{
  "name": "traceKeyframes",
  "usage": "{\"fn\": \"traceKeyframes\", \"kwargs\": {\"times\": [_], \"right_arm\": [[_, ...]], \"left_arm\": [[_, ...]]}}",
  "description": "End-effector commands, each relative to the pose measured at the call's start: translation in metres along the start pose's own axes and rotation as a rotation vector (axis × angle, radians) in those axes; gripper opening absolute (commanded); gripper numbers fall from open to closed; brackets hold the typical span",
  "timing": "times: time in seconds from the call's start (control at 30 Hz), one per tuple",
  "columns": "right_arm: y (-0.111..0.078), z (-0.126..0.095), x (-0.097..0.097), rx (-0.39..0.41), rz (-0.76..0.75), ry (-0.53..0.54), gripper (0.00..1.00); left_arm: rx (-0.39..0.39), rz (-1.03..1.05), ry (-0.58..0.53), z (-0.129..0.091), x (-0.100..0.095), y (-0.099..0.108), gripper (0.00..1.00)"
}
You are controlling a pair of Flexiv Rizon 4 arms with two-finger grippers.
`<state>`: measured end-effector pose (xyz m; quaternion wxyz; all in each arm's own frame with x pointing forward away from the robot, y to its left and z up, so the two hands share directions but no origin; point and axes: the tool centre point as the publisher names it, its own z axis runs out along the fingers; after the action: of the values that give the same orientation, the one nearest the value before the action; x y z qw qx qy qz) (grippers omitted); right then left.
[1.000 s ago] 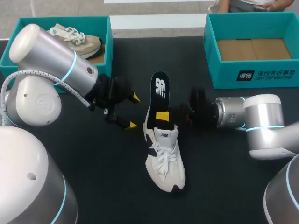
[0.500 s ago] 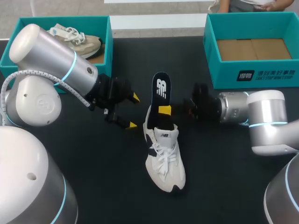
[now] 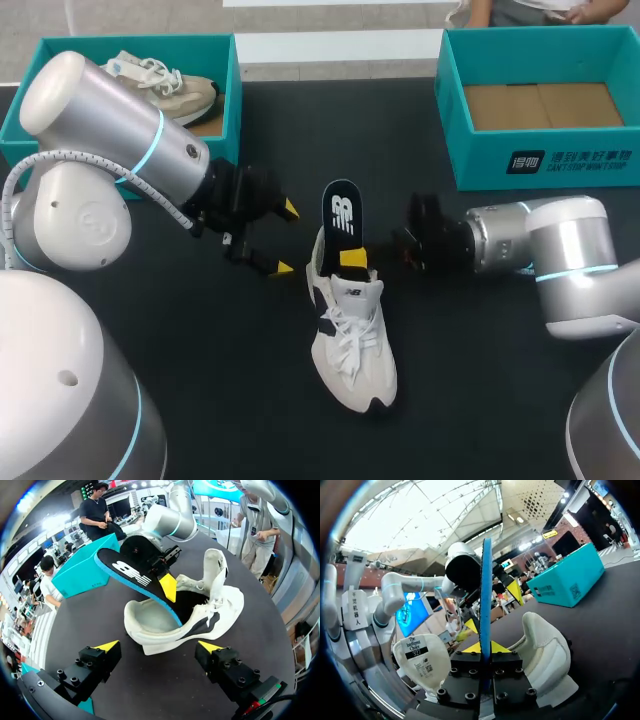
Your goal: Take the shoe out of the shoebox, open the shoe tongue, remove and reinsert the insole, then place the shoe into the shoebox
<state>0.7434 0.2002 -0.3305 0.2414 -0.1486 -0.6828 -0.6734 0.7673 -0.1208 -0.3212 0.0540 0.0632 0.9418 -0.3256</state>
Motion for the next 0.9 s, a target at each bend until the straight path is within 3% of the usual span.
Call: {"fn": "traceKeyframes", "kwargs": {"times": [0.03, 0.17, 0.2, 0.23, 0.27, 0.33, 0.5, 0.6, 0.67, 0.9], "right_arm": [[-0.005, -0.002, 0.007, 0.014, 0.011, -0.003, 0.0], [0.003, -0.003, 0.006, 0.008, -0.014, -0.011, 0.0], [0.008, -0.003, 0.005, 0.001, -0.026, -0.016, 0.03], [0.012, -0.003, 0.004, -0.009, -0.037, -0.018, 0.16], [0.016, -0.003, 0.003, -0.013, -0.045, -0.018, 0.2], [0.023, -0.003, 0.001, -0.021, -0.065, -0.023, 0.21], [0.034, -0.002, -0.004, -0.03, -0.089, -0.025, 0.2], [0.034, -0.001, -0.008, -0.032, -0.094, -0.028, 0.1], [0.029, 0.0, -0.009, -0.026, -0.084, -0.03, 0.0], [0.001, 0.001, -0.004, -0.002, -0.016, -0.031, 0.0]], "left_arm": [[0.002, 0.001, 0.0, 0.0, 0.001, 0.001, 1.0], [0.002, 0.001, 0.0, 0.0, 0.001, 0.001, 1.0], [0.002, 0.001, 0.0, 0.0, 0.001, 0.001, 1.0], [0.002, 0.001, 0.0, 0.0, 0.001, 0.001, 1.0], [0.002, 0.001, 0.0, 0.0, 0.001, 0.001, 1.0], [0.002, 0.001, 0.0, 0.0, 0.001, 0.001, 1.0], [0.002, 0.001, 0.0, 0.0, 0.001, 0.001, 1.0], [0.002, 0.001, 0.0, 0.0, 0.001, 0.001, 1.0], [0.002, 0.001, 0.0, 0.0, 0.001, 0.001, 1.0], [0.002, 0.001, 0.0, 0.0, 0.001, 0.001, 1.0]]}}
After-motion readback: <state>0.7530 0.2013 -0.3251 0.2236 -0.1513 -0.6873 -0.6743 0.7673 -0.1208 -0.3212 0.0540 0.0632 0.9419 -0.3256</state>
